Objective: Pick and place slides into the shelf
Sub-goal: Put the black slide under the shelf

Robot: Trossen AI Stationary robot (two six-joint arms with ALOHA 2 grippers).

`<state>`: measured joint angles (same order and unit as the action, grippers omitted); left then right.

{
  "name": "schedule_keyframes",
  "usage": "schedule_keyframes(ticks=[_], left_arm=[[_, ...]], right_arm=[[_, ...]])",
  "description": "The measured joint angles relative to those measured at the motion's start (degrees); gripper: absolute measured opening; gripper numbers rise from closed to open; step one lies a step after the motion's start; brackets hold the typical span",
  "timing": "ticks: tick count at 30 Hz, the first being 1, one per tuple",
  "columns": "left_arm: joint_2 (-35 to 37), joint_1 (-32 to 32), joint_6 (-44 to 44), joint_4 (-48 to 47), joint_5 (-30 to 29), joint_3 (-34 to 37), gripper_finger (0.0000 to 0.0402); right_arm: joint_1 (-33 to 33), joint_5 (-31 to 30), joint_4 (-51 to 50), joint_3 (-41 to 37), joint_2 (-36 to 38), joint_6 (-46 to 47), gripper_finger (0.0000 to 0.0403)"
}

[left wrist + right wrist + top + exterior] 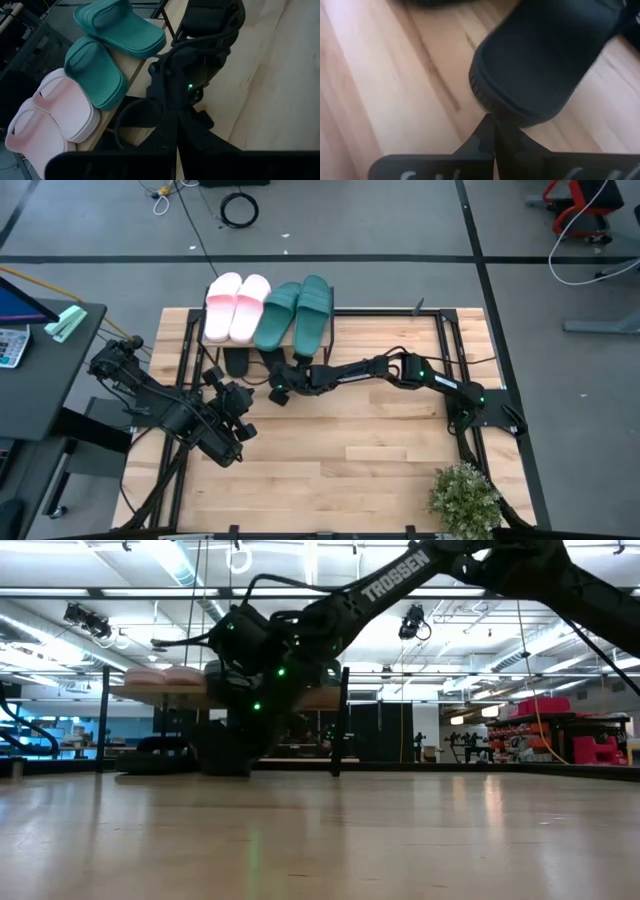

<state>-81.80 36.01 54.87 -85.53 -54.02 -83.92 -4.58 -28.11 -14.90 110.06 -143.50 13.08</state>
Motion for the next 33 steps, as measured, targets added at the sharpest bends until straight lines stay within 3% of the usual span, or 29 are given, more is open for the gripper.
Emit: schedule_keyframes(ticks=[8, 11, 18, 25, 33], left_arm=[[0.04, 0.00, -0.07, -0.05, 0.07, -0.02, 0.0014], [0.04, 0.00, -0.09, -0.05, 0.06, -0.02, 0.0022], [0.04, 0.00, 0.19, -0.05, 0.06, -0.02, 0.0006], [0.04, -0.22, 3.08, 0.08, 4.57, -0.02, 0.0020], [-0.74, 0.26, 6.67, 3.49, 4.31, -0.31, 0.0005]], right_arm=[[0.23, 2.51, 10.15, 0.02, -0.09, -3.83, 0.0000], [0.05, 7.85, 14.98, 0.07, -0.07, -5.59, 0.0000], [1.06, 8.88, 13.05, 0.09, 0.67, -10.02, 0.0000], [5.93, 13.48, -2.72, 0.09, 7.71, -8.24, 0.0000], [15.40, 3.32, -26.49, 0.06, 20.47, -6.32, 0.0000]])
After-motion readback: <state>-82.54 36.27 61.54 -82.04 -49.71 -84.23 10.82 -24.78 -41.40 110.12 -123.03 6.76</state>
